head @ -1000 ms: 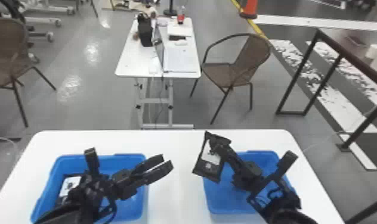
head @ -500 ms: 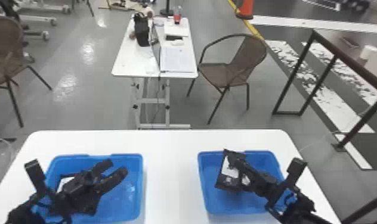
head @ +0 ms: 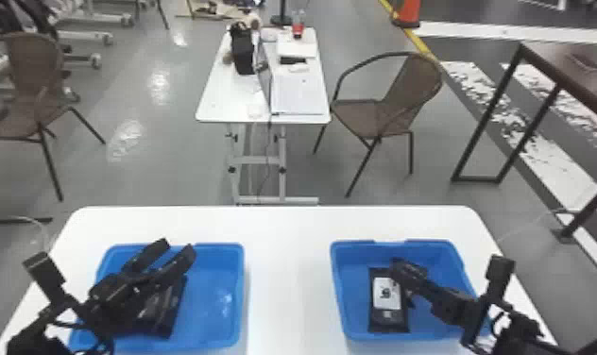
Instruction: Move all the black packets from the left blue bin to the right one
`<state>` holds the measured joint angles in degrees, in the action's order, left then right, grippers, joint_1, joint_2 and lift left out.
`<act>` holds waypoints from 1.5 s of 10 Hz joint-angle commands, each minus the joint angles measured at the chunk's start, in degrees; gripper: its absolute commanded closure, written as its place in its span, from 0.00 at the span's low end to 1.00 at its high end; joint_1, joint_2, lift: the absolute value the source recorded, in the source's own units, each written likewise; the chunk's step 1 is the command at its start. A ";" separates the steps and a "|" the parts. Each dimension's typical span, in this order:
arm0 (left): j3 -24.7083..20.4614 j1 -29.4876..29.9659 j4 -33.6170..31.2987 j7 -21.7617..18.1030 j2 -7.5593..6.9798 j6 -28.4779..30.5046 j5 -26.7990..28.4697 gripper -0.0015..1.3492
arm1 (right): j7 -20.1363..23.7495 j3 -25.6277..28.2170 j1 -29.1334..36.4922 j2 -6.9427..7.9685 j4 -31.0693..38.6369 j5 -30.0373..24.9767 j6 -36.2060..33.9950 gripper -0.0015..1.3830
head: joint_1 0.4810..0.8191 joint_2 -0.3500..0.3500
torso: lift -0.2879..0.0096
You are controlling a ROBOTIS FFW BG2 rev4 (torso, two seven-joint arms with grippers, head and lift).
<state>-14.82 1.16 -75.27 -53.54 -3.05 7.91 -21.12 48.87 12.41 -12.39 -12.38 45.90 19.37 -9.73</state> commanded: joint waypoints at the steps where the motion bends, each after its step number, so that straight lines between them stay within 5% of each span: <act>1: -1.88 1.39 -3.83 2.30 1.03 1.94 4.68 0.19 | -0.44 2.79 0.97 1.31 2.36 -0.38 6.21 0.02 | 0.63 0.38 | 0.97; 4: -7.77 4.82 -10.95 8.54 3.20 13.72 17.95 0.19 | -10.99 6.22 12.48 7.11 27.76 -2.49 11.49 0.19 | 0.63 0.38 | 0.97; 6: -8.21 5.87 -16.84 12.50 3.20 23.91 27.36 0.19 | -11.16 6.04 15.73 9.22 33.29 1.29 11.49 0.19 | 0.63 0.43 | 0.97; 10: -5.66 0.95 -11.83 16.54 3.20 32.44 29.73 0.19 | -10.99 3.93 17.31 9.40 34.35 4.63 11.49 0.19 | 0.63 0.55 | 0.97; 12: -2.23 -2.21 -6.21 16.54 1.38 32.52 28.06 0.20 | -10.90 3.58 17.31 9.40 33.73 5.07 11.49 0.19 | 0.63 0.52 | 0.97; 15: -1.70 -5.55 -2.96 16.98 2.61 34.72 33.86 0.32 | -10.37 3.05 17.31 9.40 32.68 6.74 11.49 0.19 | 0.63 0.48 | 0.97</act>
<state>-16.52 -3.79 -78.71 -36.52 -0.72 42.26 11.52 38.46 15.52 4.92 -3.00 78.75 25.86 1.76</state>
